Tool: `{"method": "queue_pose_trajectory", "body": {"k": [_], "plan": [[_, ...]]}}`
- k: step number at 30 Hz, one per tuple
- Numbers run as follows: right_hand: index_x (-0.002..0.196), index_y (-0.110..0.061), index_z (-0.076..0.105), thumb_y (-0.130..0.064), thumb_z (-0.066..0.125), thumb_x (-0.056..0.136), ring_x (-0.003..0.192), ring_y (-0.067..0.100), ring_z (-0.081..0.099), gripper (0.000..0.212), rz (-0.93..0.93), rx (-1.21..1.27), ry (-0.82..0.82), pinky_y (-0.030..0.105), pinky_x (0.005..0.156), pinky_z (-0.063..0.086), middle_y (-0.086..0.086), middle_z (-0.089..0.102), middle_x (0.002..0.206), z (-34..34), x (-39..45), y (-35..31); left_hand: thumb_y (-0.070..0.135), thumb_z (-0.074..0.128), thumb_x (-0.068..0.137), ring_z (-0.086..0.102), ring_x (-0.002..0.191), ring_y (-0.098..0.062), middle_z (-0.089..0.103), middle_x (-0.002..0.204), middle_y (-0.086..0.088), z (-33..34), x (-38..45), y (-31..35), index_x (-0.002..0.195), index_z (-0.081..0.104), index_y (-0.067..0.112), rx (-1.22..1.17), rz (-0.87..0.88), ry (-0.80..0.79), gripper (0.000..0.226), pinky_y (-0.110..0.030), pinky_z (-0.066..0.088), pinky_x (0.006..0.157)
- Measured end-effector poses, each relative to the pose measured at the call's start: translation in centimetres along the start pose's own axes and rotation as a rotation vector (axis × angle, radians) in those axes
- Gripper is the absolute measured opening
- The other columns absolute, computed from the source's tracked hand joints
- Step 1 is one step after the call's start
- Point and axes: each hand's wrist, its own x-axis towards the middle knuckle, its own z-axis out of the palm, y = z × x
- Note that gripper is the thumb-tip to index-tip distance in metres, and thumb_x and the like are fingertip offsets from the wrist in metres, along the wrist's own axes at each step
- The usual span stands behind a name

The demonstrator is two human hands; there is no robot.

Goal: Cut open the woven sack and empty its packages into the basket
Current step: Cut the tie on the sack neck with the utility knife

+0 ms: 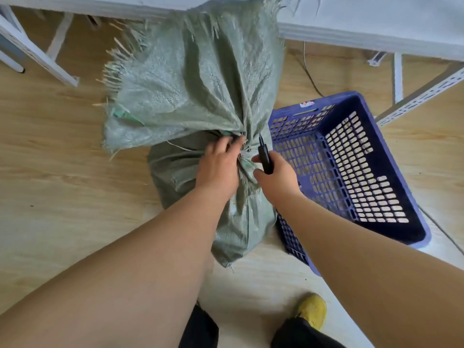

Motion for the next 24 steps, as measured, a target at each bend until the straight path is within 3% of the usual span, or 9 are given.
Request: {"method": "queue_pose_trajectory", "body": {"k": [2,4,8,12,16,19,21,24], "plan": [[0.112,-0.023,0.062,-0.013,0.058,0.087,0.083,0.021,0.059,0.027,-0.047,0.019,0.049,0.034,0.075,0.049,-0.004,0.064,0.093,1.4,2.1,1.0,0.026,0.065,0.085,0.04,0.127,-0.03,0.037,0.144,-0.001,2.4,1.8,-1.3,0.145,0.036,0.031,-0.024,0.034,0.152,0.067,-0.045,0.037,0.105],[0.113,-0.023,0.062,-0.013,0.057,0.087,0.092,0.02,0.059,0.028,-0.094,0.069,0.123,0.033,0.081,0.048,-0.002,0.066,0.098,2.7,4.1,1.8,0.034,0.074,0.077,0.044,0.123,-0.03,0.038,0.141,-0.004,4.4,3.3,-2.3,0.14,0.042,0.03,-0.086,0.057,0.255,0.071,-0.045,0.039,0.104],[0.099,-0.026,0.067,-0.021,0.063,0.087,0.087,0.018,0.061,0.014,-0.22,0.128,0.238,0.028,0.074,0.044,-0.004,0.066,0.086,4.2,8.4,2.4,0.033,0.076,0.072,0.054,0.11,-0.029,0.04,0.131,-0.004,6.6,6.0,-3.1,0.128,0.049,0.03,-0.169,0.091,0.374,0.062,-0.041,0.049,0.088],[0.093,-0.019,0.07,-0.031,0.066,0.082,0.085,0.025,0.063,0.017,-0.298,0.115,0.285,0.036,0.077,0.051,0.004,0.07,0.084,4.2,12.2,2.0,0.031,0.069,0.083,0.06,0.096,-0.026,0.046,0.123,-0.001,6.8,9.3,-3.1,0.118,0.057,0.028,-0.309,0.084,0.398,0.037,-0.034,0.047,0.078],[0.093,-0.024,0.068,-0.029,0.064,0.084,0.074,0.021,0.06,0.011,-0.316,0.176,0.348,0.03,0.067,0.047,-0.001,0.066,0.078,4.1,13.1,2.0,0.022,0.069,0.085,0.054,0.11,-0.021,0.053,0.116,-0.004,7.5,11.0,-3.5,0.114,0.065,0.022,-0.639,-0.097,0.503,0.029,-0.016,0.033,0.086],[0.09,-0.023,0.067,-0.032,0.063,0.085,0.073,0.025,0.064,0.011,-0.283,0.177,0.312,0.035,0.068,0.05,0.001,0.07,0.08,4.8,12.4,2.0,0.024,0.069,0.085,0.052,0.103,-0.023,0.045,0.119,-0.007,7.2,10.1,-3.8,0.117,0.062,0.02,-0.893,-0.385,0.551,0.032,-0.017,0.033,0.085],[0.094,-0.023,0.067,-0.033,0.062,0.087,0.063,0.02,0.064,0.013,-0.3,0.151,0.233,0.032,0.065,0.05,0.001,0.072,0.083,5.3,12.1,1.5,0.029,0.069,0.086,0.054,0.098,-0.023,0.051,0.122,-0.009,7.3,9.4,-4.5,0.12,0.055,0.015,-0.973,-0.558,0.526,0.04,-0.02,0.032,0.08],[0.098,-0.027,0.067,-0.03,0.062,0.089,0.058,0.015,0.061,0.011,-0.376,0.147,0.183,0.027,0.061,0.048,-0.006,0.067,0.074,6.8,12.3,0.7,0.029,0.071,0.084,0.062,0.091,-0.02,0.066,0.099,-0.006,8.5,9.3,-6.4,0.1,0.064,0.009,-1.163,-0.54,0.451,0.026,-0.028,0.048,0.087]]}}
